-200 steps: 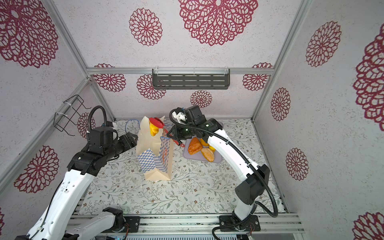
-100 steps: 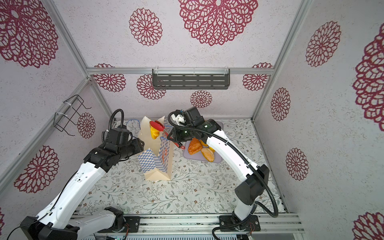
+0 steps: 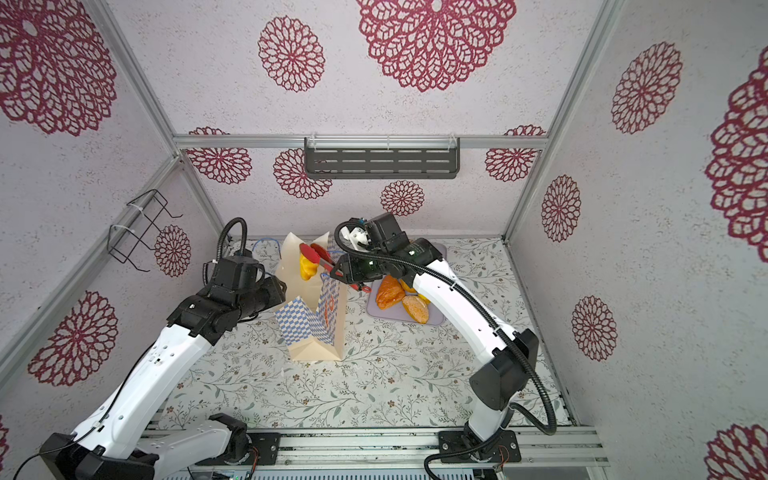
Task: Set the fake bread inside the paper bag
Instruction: 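Carry the bun in the tongs over the open bag mouth with the right gripper, then open the tongs to drop the yellow bun into the bag, then withdraw toward the tray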
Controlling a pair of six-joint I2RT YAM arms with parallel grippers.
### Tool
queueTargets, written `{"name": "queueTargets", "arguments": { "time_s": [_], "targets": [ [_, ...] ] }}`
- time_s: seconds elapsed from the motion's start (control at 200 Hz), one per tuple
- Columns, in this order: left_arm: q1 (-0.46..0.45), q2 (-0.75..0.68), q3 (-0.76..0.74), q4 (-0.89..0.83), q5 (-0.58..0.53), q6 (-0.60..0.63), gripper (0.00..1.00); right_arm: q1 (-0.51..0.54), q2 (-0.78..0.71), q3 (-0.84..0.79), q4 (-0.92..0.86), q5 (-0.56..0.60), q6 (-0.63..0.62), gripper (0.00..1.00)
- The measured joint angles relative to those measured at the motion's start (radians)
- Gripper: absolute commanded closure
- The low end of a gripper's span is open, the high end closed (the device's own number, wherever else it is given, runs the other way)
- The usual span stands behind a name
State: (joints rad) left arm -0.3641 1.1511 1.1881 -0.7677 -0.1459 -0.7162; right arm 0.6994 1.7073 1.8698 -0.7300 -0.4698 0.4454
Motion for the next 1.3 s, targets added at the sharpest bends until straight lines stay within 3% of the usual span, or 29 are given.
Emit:
{"name": "queueTargets", "arguments": {
  "time_s": [0.46,0.906,1.086,1.301],
  "targets": [
    [-0.002,-0.001,0.000,0.000,-0.003,0.000,0.57,0.000,0.000,0.024,0.012,-0.006,0.000,0.51],
    [-0.002,-0.001,0.000,0.000,-0.006,0.001,0.50,-0.006,-0.008,0.064,0.017,-0.006,0.002,0.55],
    [-0.003,-0.008,0.002,-0.008,-0.023,0.006,0.35,-0.045,-0.061,0.066,0.019,-0.010,0.002,0.55],
    [-0.003,-0.028,0.034,-0.026,-0.035,0.010,0.18,-0.184,-0.171,0.052,-0.010,-0.004,0.000,0.55]
  ]
}}
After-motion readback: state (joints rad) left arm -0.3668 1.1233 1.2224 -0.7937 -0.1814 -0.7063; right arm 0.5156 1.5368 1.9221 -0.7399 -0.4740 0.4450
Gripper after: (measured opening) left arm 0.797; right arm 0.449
